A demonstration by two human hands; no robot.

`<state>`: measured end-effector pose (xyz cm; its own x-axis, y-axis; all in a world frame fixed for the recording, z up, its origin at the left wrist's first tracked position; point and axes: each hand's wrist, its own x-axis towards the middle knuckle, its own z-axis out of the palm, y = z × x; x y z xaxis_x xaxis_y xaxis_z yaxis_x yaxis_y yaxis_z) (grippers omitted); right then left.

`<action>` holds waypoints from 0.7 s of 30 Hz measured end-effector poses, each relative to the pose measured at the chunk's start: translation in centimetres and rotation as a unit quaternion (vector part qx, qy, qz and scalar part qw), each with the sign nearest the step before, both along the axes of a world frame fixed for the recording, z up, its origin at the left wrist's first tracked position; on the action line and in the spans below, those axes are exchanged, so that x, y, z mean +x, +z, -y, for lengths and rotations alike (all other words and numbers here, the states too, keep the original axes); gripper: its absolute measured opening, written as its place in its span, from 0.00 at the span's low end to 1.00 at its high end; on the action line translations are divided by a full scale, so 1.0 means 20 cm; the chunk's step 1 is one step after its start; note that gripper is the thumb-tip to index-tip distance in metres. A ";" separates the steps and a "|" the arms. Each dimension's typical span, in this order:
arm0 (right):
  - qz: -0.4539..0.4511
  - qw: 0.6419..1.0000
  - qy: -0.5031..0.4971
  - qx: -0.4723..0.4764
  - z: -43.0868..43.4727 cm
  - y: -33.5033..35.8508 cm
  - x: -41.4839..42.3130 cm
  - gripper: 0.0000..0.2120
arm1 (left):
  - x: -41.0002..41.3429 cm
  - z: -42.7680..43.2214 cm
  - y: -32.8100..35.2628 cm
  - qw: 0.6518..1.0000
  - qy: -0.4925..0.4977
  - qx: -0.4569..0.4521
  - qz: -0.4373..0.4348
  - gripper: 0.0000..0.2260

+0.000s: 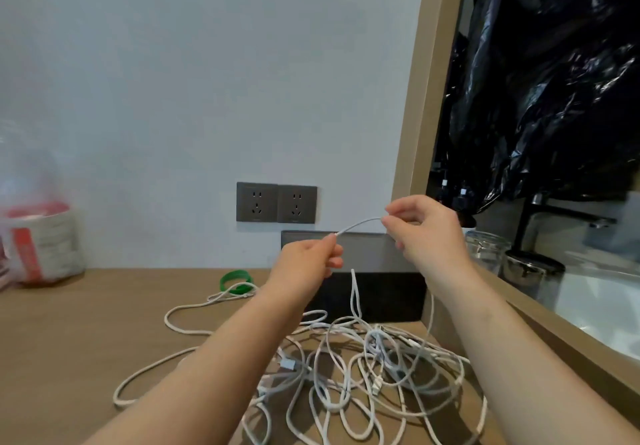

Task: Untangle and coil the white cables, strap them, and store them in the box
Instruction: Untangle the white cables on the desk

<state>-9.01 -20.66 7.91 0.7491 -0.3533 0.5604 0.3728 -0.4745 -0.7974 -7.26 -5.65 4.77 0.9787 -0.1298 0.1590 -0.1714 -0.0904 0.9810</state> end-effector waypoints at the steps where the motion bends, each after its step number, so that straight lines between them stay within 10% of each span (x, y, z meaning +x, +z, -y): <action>1: 0.000 0.999 0.034 -0.009 -0.04 0.03 -0.02 0.08 | 0.00 -0.01 0.07 0.998 -0.015 -0.045 -0.051 0.14; 8: -0.080 0.975 0.166 -0.126 -0.20 0.04 -0.09 0.10 | 0.00 -0.15 0.30 0.925 -0.039 -0.324 -0.195 0.13; 15: -0.247 0.895 -0.157 -0.338 -0.04 -0.10 -0.03 0.14 | 0.02 -0.35 0.30 0.860 0.022 -0.470 -0.196 0.10; 21: -0.229 0.973 -0.039 -0.003 -0.01 -0.09 -0.05 0.15 | 0.07 -0.44 0.22 0.930 0.102 -0.328 -0.128 0.10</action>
<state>-9.92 -20.45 6.10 0.8917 -0.4171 0.1758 -0.0589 -0.4919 -0.8687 -5.82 3.14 9.26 0.9890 0.1057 -0.1034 0.0305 0.5379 0.8424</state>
